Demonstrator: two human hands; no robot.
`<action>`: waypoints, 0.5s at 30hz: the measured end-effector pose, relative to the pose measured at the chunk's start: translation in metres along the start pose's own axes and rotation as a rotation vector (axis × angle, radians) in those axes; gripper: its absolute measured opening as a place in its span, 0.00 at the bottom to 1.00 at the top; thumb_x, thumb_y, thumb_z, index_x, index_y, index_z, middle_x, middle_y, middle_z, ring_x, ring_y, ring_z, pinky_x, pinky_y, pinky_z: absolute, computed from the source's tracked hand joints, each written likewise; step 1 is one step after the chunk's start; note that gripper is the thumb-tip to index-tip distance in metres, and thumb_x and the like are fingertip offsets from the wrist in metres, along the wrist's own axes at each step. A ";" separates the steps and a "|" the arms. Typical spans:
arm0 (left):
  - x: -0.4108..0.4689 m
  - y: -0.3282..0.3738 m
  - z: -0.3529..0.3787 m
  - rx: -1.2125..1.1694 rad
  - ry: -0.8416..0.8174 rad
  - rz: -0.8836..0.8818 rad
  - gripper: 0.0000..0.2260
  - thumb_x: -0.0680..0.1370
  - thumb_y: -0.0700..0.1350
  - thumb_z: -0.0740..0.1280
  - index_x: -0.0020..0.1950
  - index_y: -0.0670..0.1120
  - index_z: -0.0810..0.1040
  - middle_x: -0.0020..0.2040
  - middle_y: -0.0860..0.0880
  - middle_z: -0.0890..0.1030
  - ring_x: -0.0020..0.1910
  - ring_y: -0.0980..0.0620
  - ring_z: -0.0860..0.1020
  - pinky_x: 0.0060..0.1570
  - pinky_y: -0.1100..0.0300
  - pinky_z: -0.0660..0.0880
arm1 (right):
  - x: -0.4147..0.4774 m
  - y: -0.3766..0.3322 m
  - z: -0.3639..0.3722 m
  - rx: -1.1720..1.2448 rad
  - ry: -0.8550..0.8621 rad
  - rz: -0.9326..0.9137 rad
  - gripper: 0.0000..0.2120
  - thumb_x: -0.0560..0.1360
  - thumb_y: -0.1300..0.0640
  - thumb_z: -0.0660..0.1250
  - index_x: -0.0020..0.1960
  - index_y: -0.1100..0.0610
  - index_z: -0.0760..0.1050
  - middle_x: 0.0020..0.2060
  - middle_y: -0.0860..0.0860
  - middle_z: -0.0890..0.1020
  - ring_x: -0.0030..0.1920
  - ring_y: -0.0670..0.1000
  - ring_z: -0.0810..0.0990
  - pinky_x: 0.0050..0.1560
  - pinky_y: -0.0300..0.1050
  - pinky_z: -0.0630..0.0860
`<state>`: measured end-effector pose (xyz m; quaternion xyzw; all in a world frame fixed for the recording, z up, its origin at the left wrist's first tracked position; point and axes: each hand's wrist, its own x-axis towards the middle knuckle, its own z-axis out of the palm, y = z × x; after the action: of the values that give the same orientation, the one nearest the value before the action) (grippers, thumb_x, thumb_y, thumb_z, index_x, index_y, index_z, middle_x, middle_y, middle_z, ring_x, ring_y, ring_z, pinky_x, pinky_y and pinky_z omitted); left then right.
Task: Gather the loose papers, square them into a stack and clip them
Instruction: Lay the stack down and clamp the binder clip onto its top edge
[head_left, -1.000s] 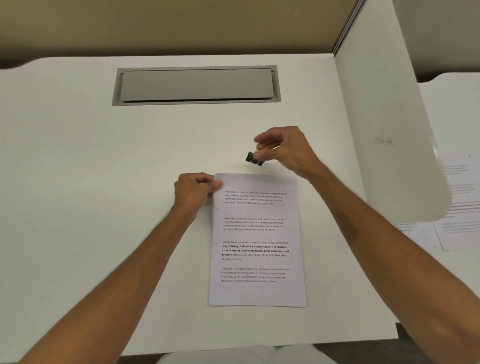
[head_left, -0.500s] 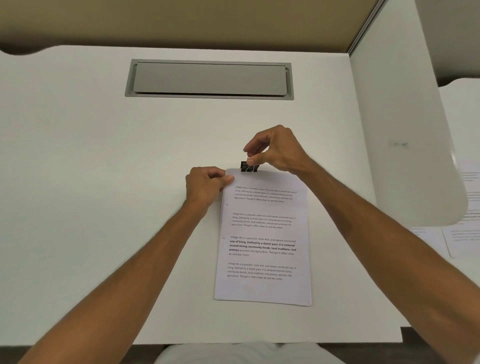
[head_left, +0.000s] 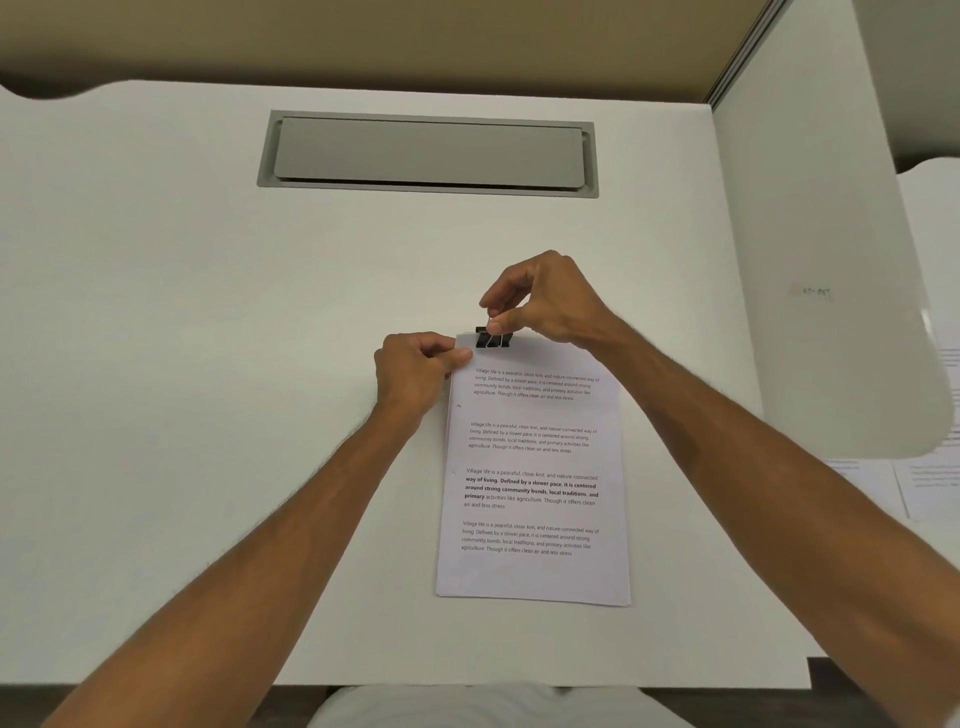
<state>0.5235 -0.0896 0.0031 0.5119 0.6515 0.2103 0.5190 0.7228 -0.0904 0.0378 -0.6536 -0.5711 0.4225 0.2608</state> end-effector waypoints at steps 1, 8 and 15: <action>0.000 -0.001 -0.001 0.001 0.005 -0.004 0.10 0.69 0.42 0.80 0.48 0.41 0.87 0.43 0.46 0.86 0.38 0.48 0.83 0.43 0.64 0.78 | 0.001 -0.001 0.001 0.000 -0.002 -0.004 0.13 0.64 0.62 0.82 0.47 0.59 0.86 0.37 0.49 0.86 0.36 0.42 0.84 0.39 0.29 0.75; 0.000 -0.002 -0.004 -0.019 -0.001 0.013 0.06 0.69 0.40 0.80 0.40 0.48 0.85 0.38 0.49 0.86 0.37 0.47 0.83 0.46 0.58 0.81 | 0.004 -0.004 0.009 0.000 -0.005 -0.031 0.13 0.64 0.62 0.82 0.47 0.60 0.86 0.36 0.49 0.86 0.35 0.40 0.83 0.39 0.29 0.76; -0.002 -0.001 -0.006 -0.053 -0.004 0.011 0.06 0.69 0.40 0.81 0.40 0.48 0.86 0.38 0.50 0.86 0.36 0.47 0.85 0.44 0.62 0.80 | 0.005 -0.005 0.012 0.001 0.012 -0.039 0.13 0.63 0.61 0.83 0.47 0.58 0.86 0.35 0.48 0.86 0.34 0.39 0.83 0.39 0.28 0.76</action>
<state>0.5172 -0.0901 0.0055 0.5019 0.6420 0.2291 0.5324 0.7099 -0.0860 0.0343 -0.6447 -0.5821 0.4137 0.2727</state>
